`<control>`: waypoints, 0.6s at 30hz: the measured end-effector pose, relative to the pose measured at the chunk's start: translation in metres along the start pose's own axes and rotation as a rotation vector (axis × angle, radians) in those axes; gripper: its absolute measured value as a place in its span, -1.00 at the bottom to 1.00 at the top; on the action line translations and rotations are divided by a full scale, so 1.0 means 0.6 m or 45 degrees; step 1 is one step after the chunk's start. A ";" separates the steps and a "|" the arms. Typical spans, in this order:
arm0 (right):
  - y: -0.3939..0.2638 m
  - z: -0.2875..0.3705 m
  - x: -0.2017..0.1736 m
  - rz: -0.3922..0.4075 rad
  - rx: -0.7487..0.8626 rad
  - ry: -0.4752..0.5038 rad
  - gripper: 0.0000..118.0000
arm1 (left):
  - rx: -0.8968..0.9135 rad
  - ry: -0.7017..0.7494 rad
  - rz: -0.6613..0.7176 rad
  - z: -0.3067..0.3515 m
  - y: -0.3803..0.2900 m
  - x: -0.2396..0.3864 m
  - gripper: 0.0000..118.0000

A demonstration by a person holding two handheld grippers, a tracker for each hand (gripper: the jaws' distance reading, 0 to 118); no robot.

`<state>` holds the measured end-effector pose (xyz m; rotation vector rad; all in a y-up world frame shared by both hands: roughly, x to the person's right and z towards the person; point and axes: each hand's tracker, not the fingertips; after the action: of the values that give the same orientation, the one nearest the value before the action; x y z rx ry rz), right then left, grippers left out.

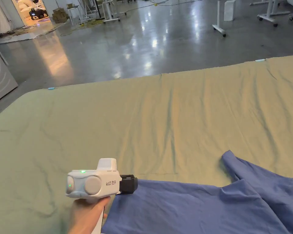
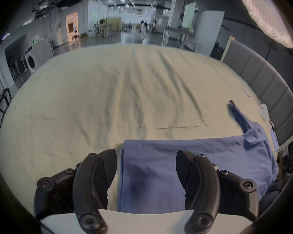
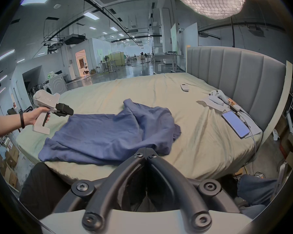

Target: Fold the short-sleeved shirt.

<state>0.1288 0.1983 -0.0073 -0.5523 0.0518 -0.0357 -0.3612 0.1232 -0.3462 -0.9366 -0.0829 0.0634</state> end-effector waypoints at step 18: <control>0.121 -0.149 0.056 -0.008 -0.068 -0.026 -0.99 | -0.308 0.246 -0.461 -0.076 0.012 0.102 -0.83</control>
<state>0.1588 0.2116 -0.1226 -0.6062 0.0310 -0.0345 -0.2957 0.0964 -0.3766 -1.1512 -0.0810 -0.3790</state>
